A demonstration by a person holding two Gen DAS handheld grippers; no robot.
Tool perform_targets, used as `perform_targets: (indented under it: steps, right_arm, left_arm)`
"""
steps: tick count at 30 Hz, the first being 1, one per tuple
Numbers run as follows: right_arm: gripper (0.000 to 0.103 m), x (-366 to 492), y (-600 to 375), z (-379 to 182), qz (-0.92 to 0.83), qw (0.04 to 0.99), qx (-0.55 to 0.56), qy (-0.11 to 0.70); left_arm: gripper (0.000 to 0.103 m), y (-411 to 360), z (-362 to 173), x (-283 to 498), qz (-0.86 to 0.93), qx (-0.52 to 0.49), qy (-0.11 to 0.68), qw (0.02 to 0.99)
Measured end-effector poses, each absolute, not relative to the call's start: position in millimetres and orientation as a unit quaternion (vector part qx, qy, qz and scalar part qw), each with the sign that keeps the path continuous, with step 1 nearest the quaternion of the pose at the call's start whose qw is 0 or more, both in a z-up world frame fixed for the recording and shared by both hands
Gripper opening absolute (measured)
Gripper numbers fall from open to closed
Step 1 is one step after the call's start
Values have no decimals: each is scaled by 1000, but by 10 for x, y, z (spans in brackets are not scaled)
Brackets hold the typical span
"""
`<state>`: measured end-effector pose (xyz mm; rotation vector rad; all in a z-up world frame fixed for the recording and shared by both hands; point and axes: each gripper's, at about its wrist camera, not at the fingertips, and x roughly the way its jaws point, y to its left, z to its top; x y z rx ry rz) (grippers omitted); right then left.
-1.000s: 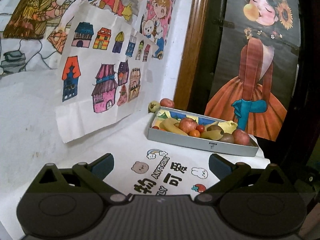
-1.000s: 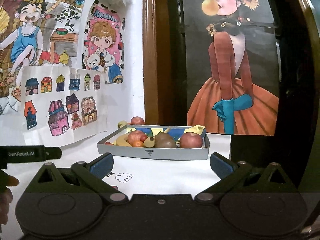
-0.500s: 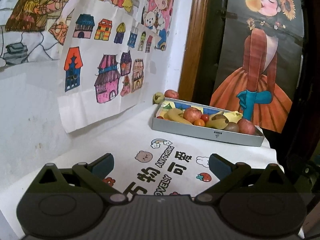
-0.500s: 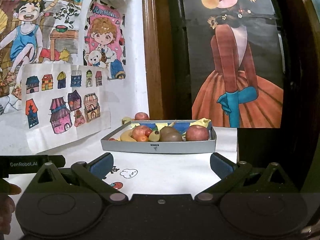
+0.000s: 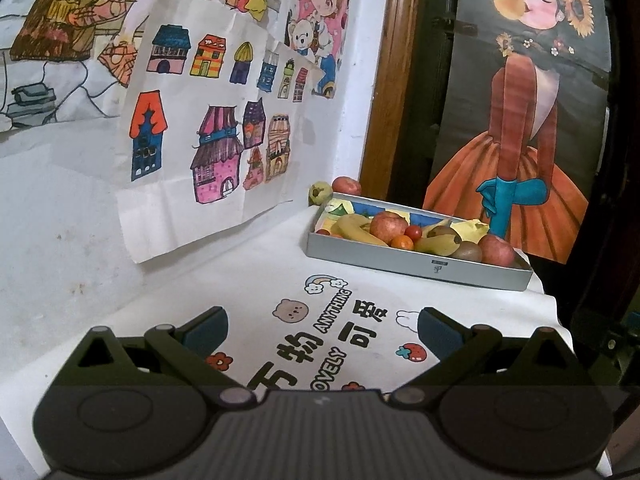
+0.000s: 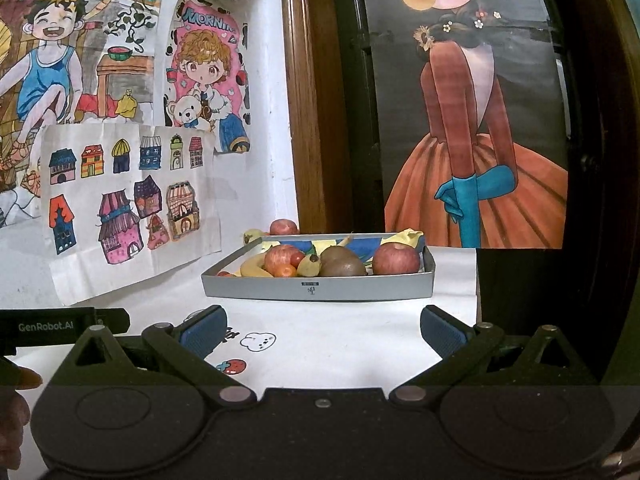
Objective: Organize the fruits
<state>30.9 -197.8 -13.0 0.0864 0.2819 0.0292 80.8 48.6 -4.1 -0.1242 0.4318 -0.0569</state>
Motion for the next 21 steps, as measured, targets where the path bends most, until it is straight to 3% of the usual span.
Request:
perform_targets:
  steps: [21]
  right_arm:
    - [102,340,-1938,-173,15,988,47,148]
  left_arm:
    - [103,454,-39,798,-30,-56,214,975]
